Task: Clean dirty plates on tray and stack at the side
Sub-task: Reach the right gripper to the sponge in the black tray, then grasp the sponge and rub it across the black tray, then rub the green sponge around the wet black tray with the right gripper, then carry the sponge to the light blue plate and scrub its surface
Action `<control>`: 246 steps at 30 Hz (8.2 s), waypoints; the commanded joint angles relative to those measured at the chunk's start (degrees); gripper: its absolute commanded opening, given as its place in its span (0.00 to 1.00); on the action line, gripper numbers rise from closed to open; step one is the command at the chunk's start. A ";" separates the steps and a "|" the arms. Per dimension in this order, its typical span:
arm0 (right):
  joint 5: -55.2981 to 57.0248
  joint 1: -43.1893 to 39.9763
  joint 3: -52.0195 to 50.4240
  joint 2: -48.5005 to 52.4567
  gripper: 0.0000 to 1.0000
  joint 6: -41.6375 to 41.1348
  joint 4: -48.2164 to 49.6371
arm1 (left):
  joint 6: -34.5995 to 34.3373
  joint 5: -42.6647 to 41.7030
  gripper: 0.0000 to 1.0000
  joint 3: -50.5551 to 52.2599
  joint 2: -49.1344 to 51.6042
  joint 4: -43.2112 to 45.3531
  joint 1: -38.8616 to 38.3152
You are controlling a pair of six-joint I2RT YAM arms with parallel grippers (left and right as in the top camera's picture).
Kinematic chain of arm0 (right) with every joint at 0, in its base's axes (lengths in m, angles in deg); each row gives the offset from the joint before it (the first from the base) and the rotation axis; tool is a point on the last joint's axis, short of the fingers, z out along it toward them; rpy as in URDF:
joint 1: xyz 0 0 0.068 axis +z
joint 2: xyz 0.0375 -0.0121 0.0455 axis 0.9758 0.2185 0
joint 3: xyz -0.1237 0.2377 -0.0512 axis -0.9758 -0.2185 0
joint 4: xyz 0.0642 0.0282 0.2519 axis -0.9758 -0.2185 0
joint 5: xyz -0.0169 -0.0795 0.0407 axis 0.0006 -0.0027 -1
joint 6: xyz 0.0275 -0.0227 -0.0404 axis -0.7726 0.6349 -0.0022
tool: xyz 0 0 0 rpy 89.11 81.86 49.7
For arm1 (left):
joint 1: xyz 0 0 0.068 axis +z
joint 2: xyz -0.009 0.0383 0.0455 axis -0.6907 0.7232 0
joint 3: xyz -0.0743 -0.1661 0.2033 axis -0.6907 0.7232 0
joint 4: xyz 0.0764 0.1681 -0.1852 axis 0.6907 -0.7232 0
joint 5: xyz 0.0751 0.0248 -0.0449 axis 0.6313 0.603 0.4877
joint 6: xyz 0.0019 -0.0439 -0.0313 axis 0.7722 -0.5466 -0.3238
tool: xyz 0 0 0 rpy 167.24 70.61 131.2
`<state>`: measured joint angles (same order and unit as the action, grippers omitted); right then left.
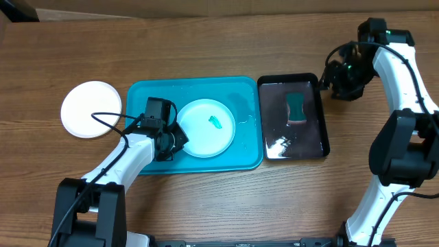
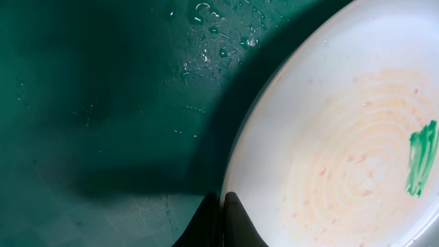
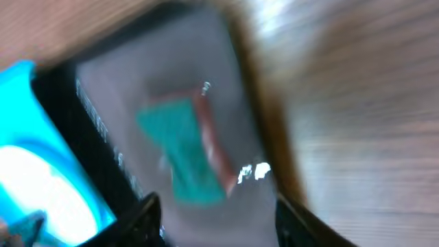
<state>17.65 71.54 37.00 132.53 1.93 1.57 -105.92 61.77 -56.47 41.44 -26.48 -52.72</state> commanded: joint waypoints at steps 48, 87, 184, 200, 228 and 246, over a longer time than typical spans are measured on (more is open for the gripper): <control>12.79 15.15 -16.79 -1.38 0.21 6.14 20.15 | 0.07 0.46 0.04 0.57 1.42 0.17 -0.37; 12.11 15.17 -13.07 -2.97 0.58 4.61 23.89 | 0.07 0.39 0.04 0.57 1.42 0.20 -0.37; 16.50 22.05 -15.58 -14.69 0.04 1.55 9.57 | 0.28 -0.44 0.04 0.57 1.42 0.48 -0.37; 27.21 24.44 -20.04 -15.52 0.04 -4.20 15.91 | 0.31 -0.42 0.04 0.57 1.42 0.46 -0.37; 28.94 29.59 -10.88 -23.30 0.04 -6.78 9.62 | 0.72 -0.44 0.04 0.57 1.42 0.61 -0.37; 38.12 50.49 -11.06 -13.68 0.04 -2.23 25.44 | 0.70 -0.59 0.04 0.57 1.42 0.68 -0.37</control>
<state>42.31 119.53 26.35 115.20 -1.20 26.73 -105.66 61.16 -56.42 42.36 -25.81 -52.72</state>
